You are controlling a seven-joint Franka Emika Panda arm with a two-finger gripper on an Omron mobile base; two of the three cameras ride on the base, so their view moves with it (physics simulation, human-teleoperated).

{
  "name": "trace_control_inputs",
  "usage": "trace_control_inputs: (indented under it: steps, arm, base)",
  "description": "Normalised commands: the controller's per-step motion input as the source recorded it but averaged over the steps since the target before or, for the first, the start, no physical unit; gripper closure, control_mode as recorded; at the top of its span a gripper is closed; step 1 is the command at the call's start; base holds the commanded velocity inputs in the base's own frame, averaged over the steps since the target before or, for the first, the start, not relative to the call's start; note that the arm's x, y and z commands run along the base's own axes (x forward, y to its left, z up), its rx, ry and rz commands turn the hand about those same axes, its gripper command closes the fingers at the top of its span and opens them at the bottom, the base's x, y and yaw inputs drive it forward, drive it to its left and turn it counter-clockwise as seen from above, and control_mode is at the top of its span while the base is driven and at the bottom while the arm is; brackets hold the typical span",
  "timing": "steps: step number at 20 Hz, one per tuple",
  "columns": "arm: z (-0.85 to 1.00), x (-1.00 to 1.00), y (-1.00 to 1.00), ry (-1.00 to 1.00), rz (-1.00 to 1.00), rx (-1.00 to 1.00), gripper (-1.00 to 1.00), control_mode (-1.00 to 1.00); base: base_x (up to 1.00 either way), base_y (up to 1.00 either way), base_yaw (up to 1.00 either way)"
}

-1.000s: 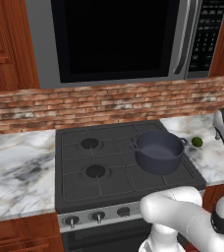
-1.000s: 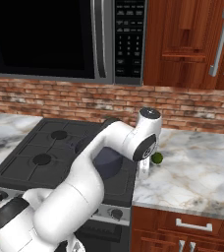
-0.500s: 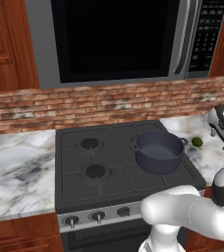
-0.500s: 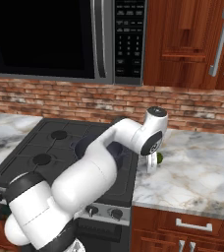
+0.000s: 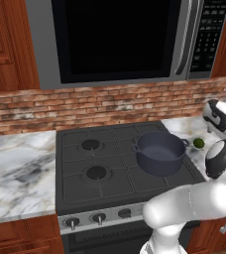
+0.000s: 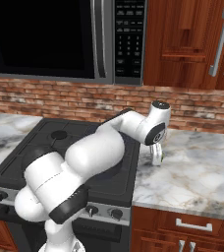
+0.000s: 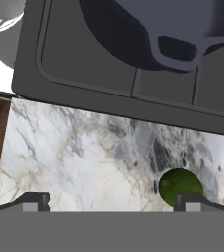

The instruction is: Turn on the burner for the pot on the stove. Wait thirty seconds for the pot to heat up. Then add the lime to the pot.

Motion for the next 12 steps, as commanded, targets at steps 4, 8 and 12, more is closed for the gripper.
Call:
trace_control_inputs:
  steps: [4,8,12]
  arm:
    - [-0.23,0.33,-0.14,0.01,0.06,0.0,-1.0,-1.0]
    - [-0.16,0.34,-0.08,0.0,0.06,0.0,-1.0,-1.0]
    - [-0.06,0.28,0.0,0.0,0.05,0.0,-1.0,-1.0]
  base:
    - [0.0,0.0,0.0]
    - [0.0,0.0,0.0]
    - [0.0,0.0,0.0]
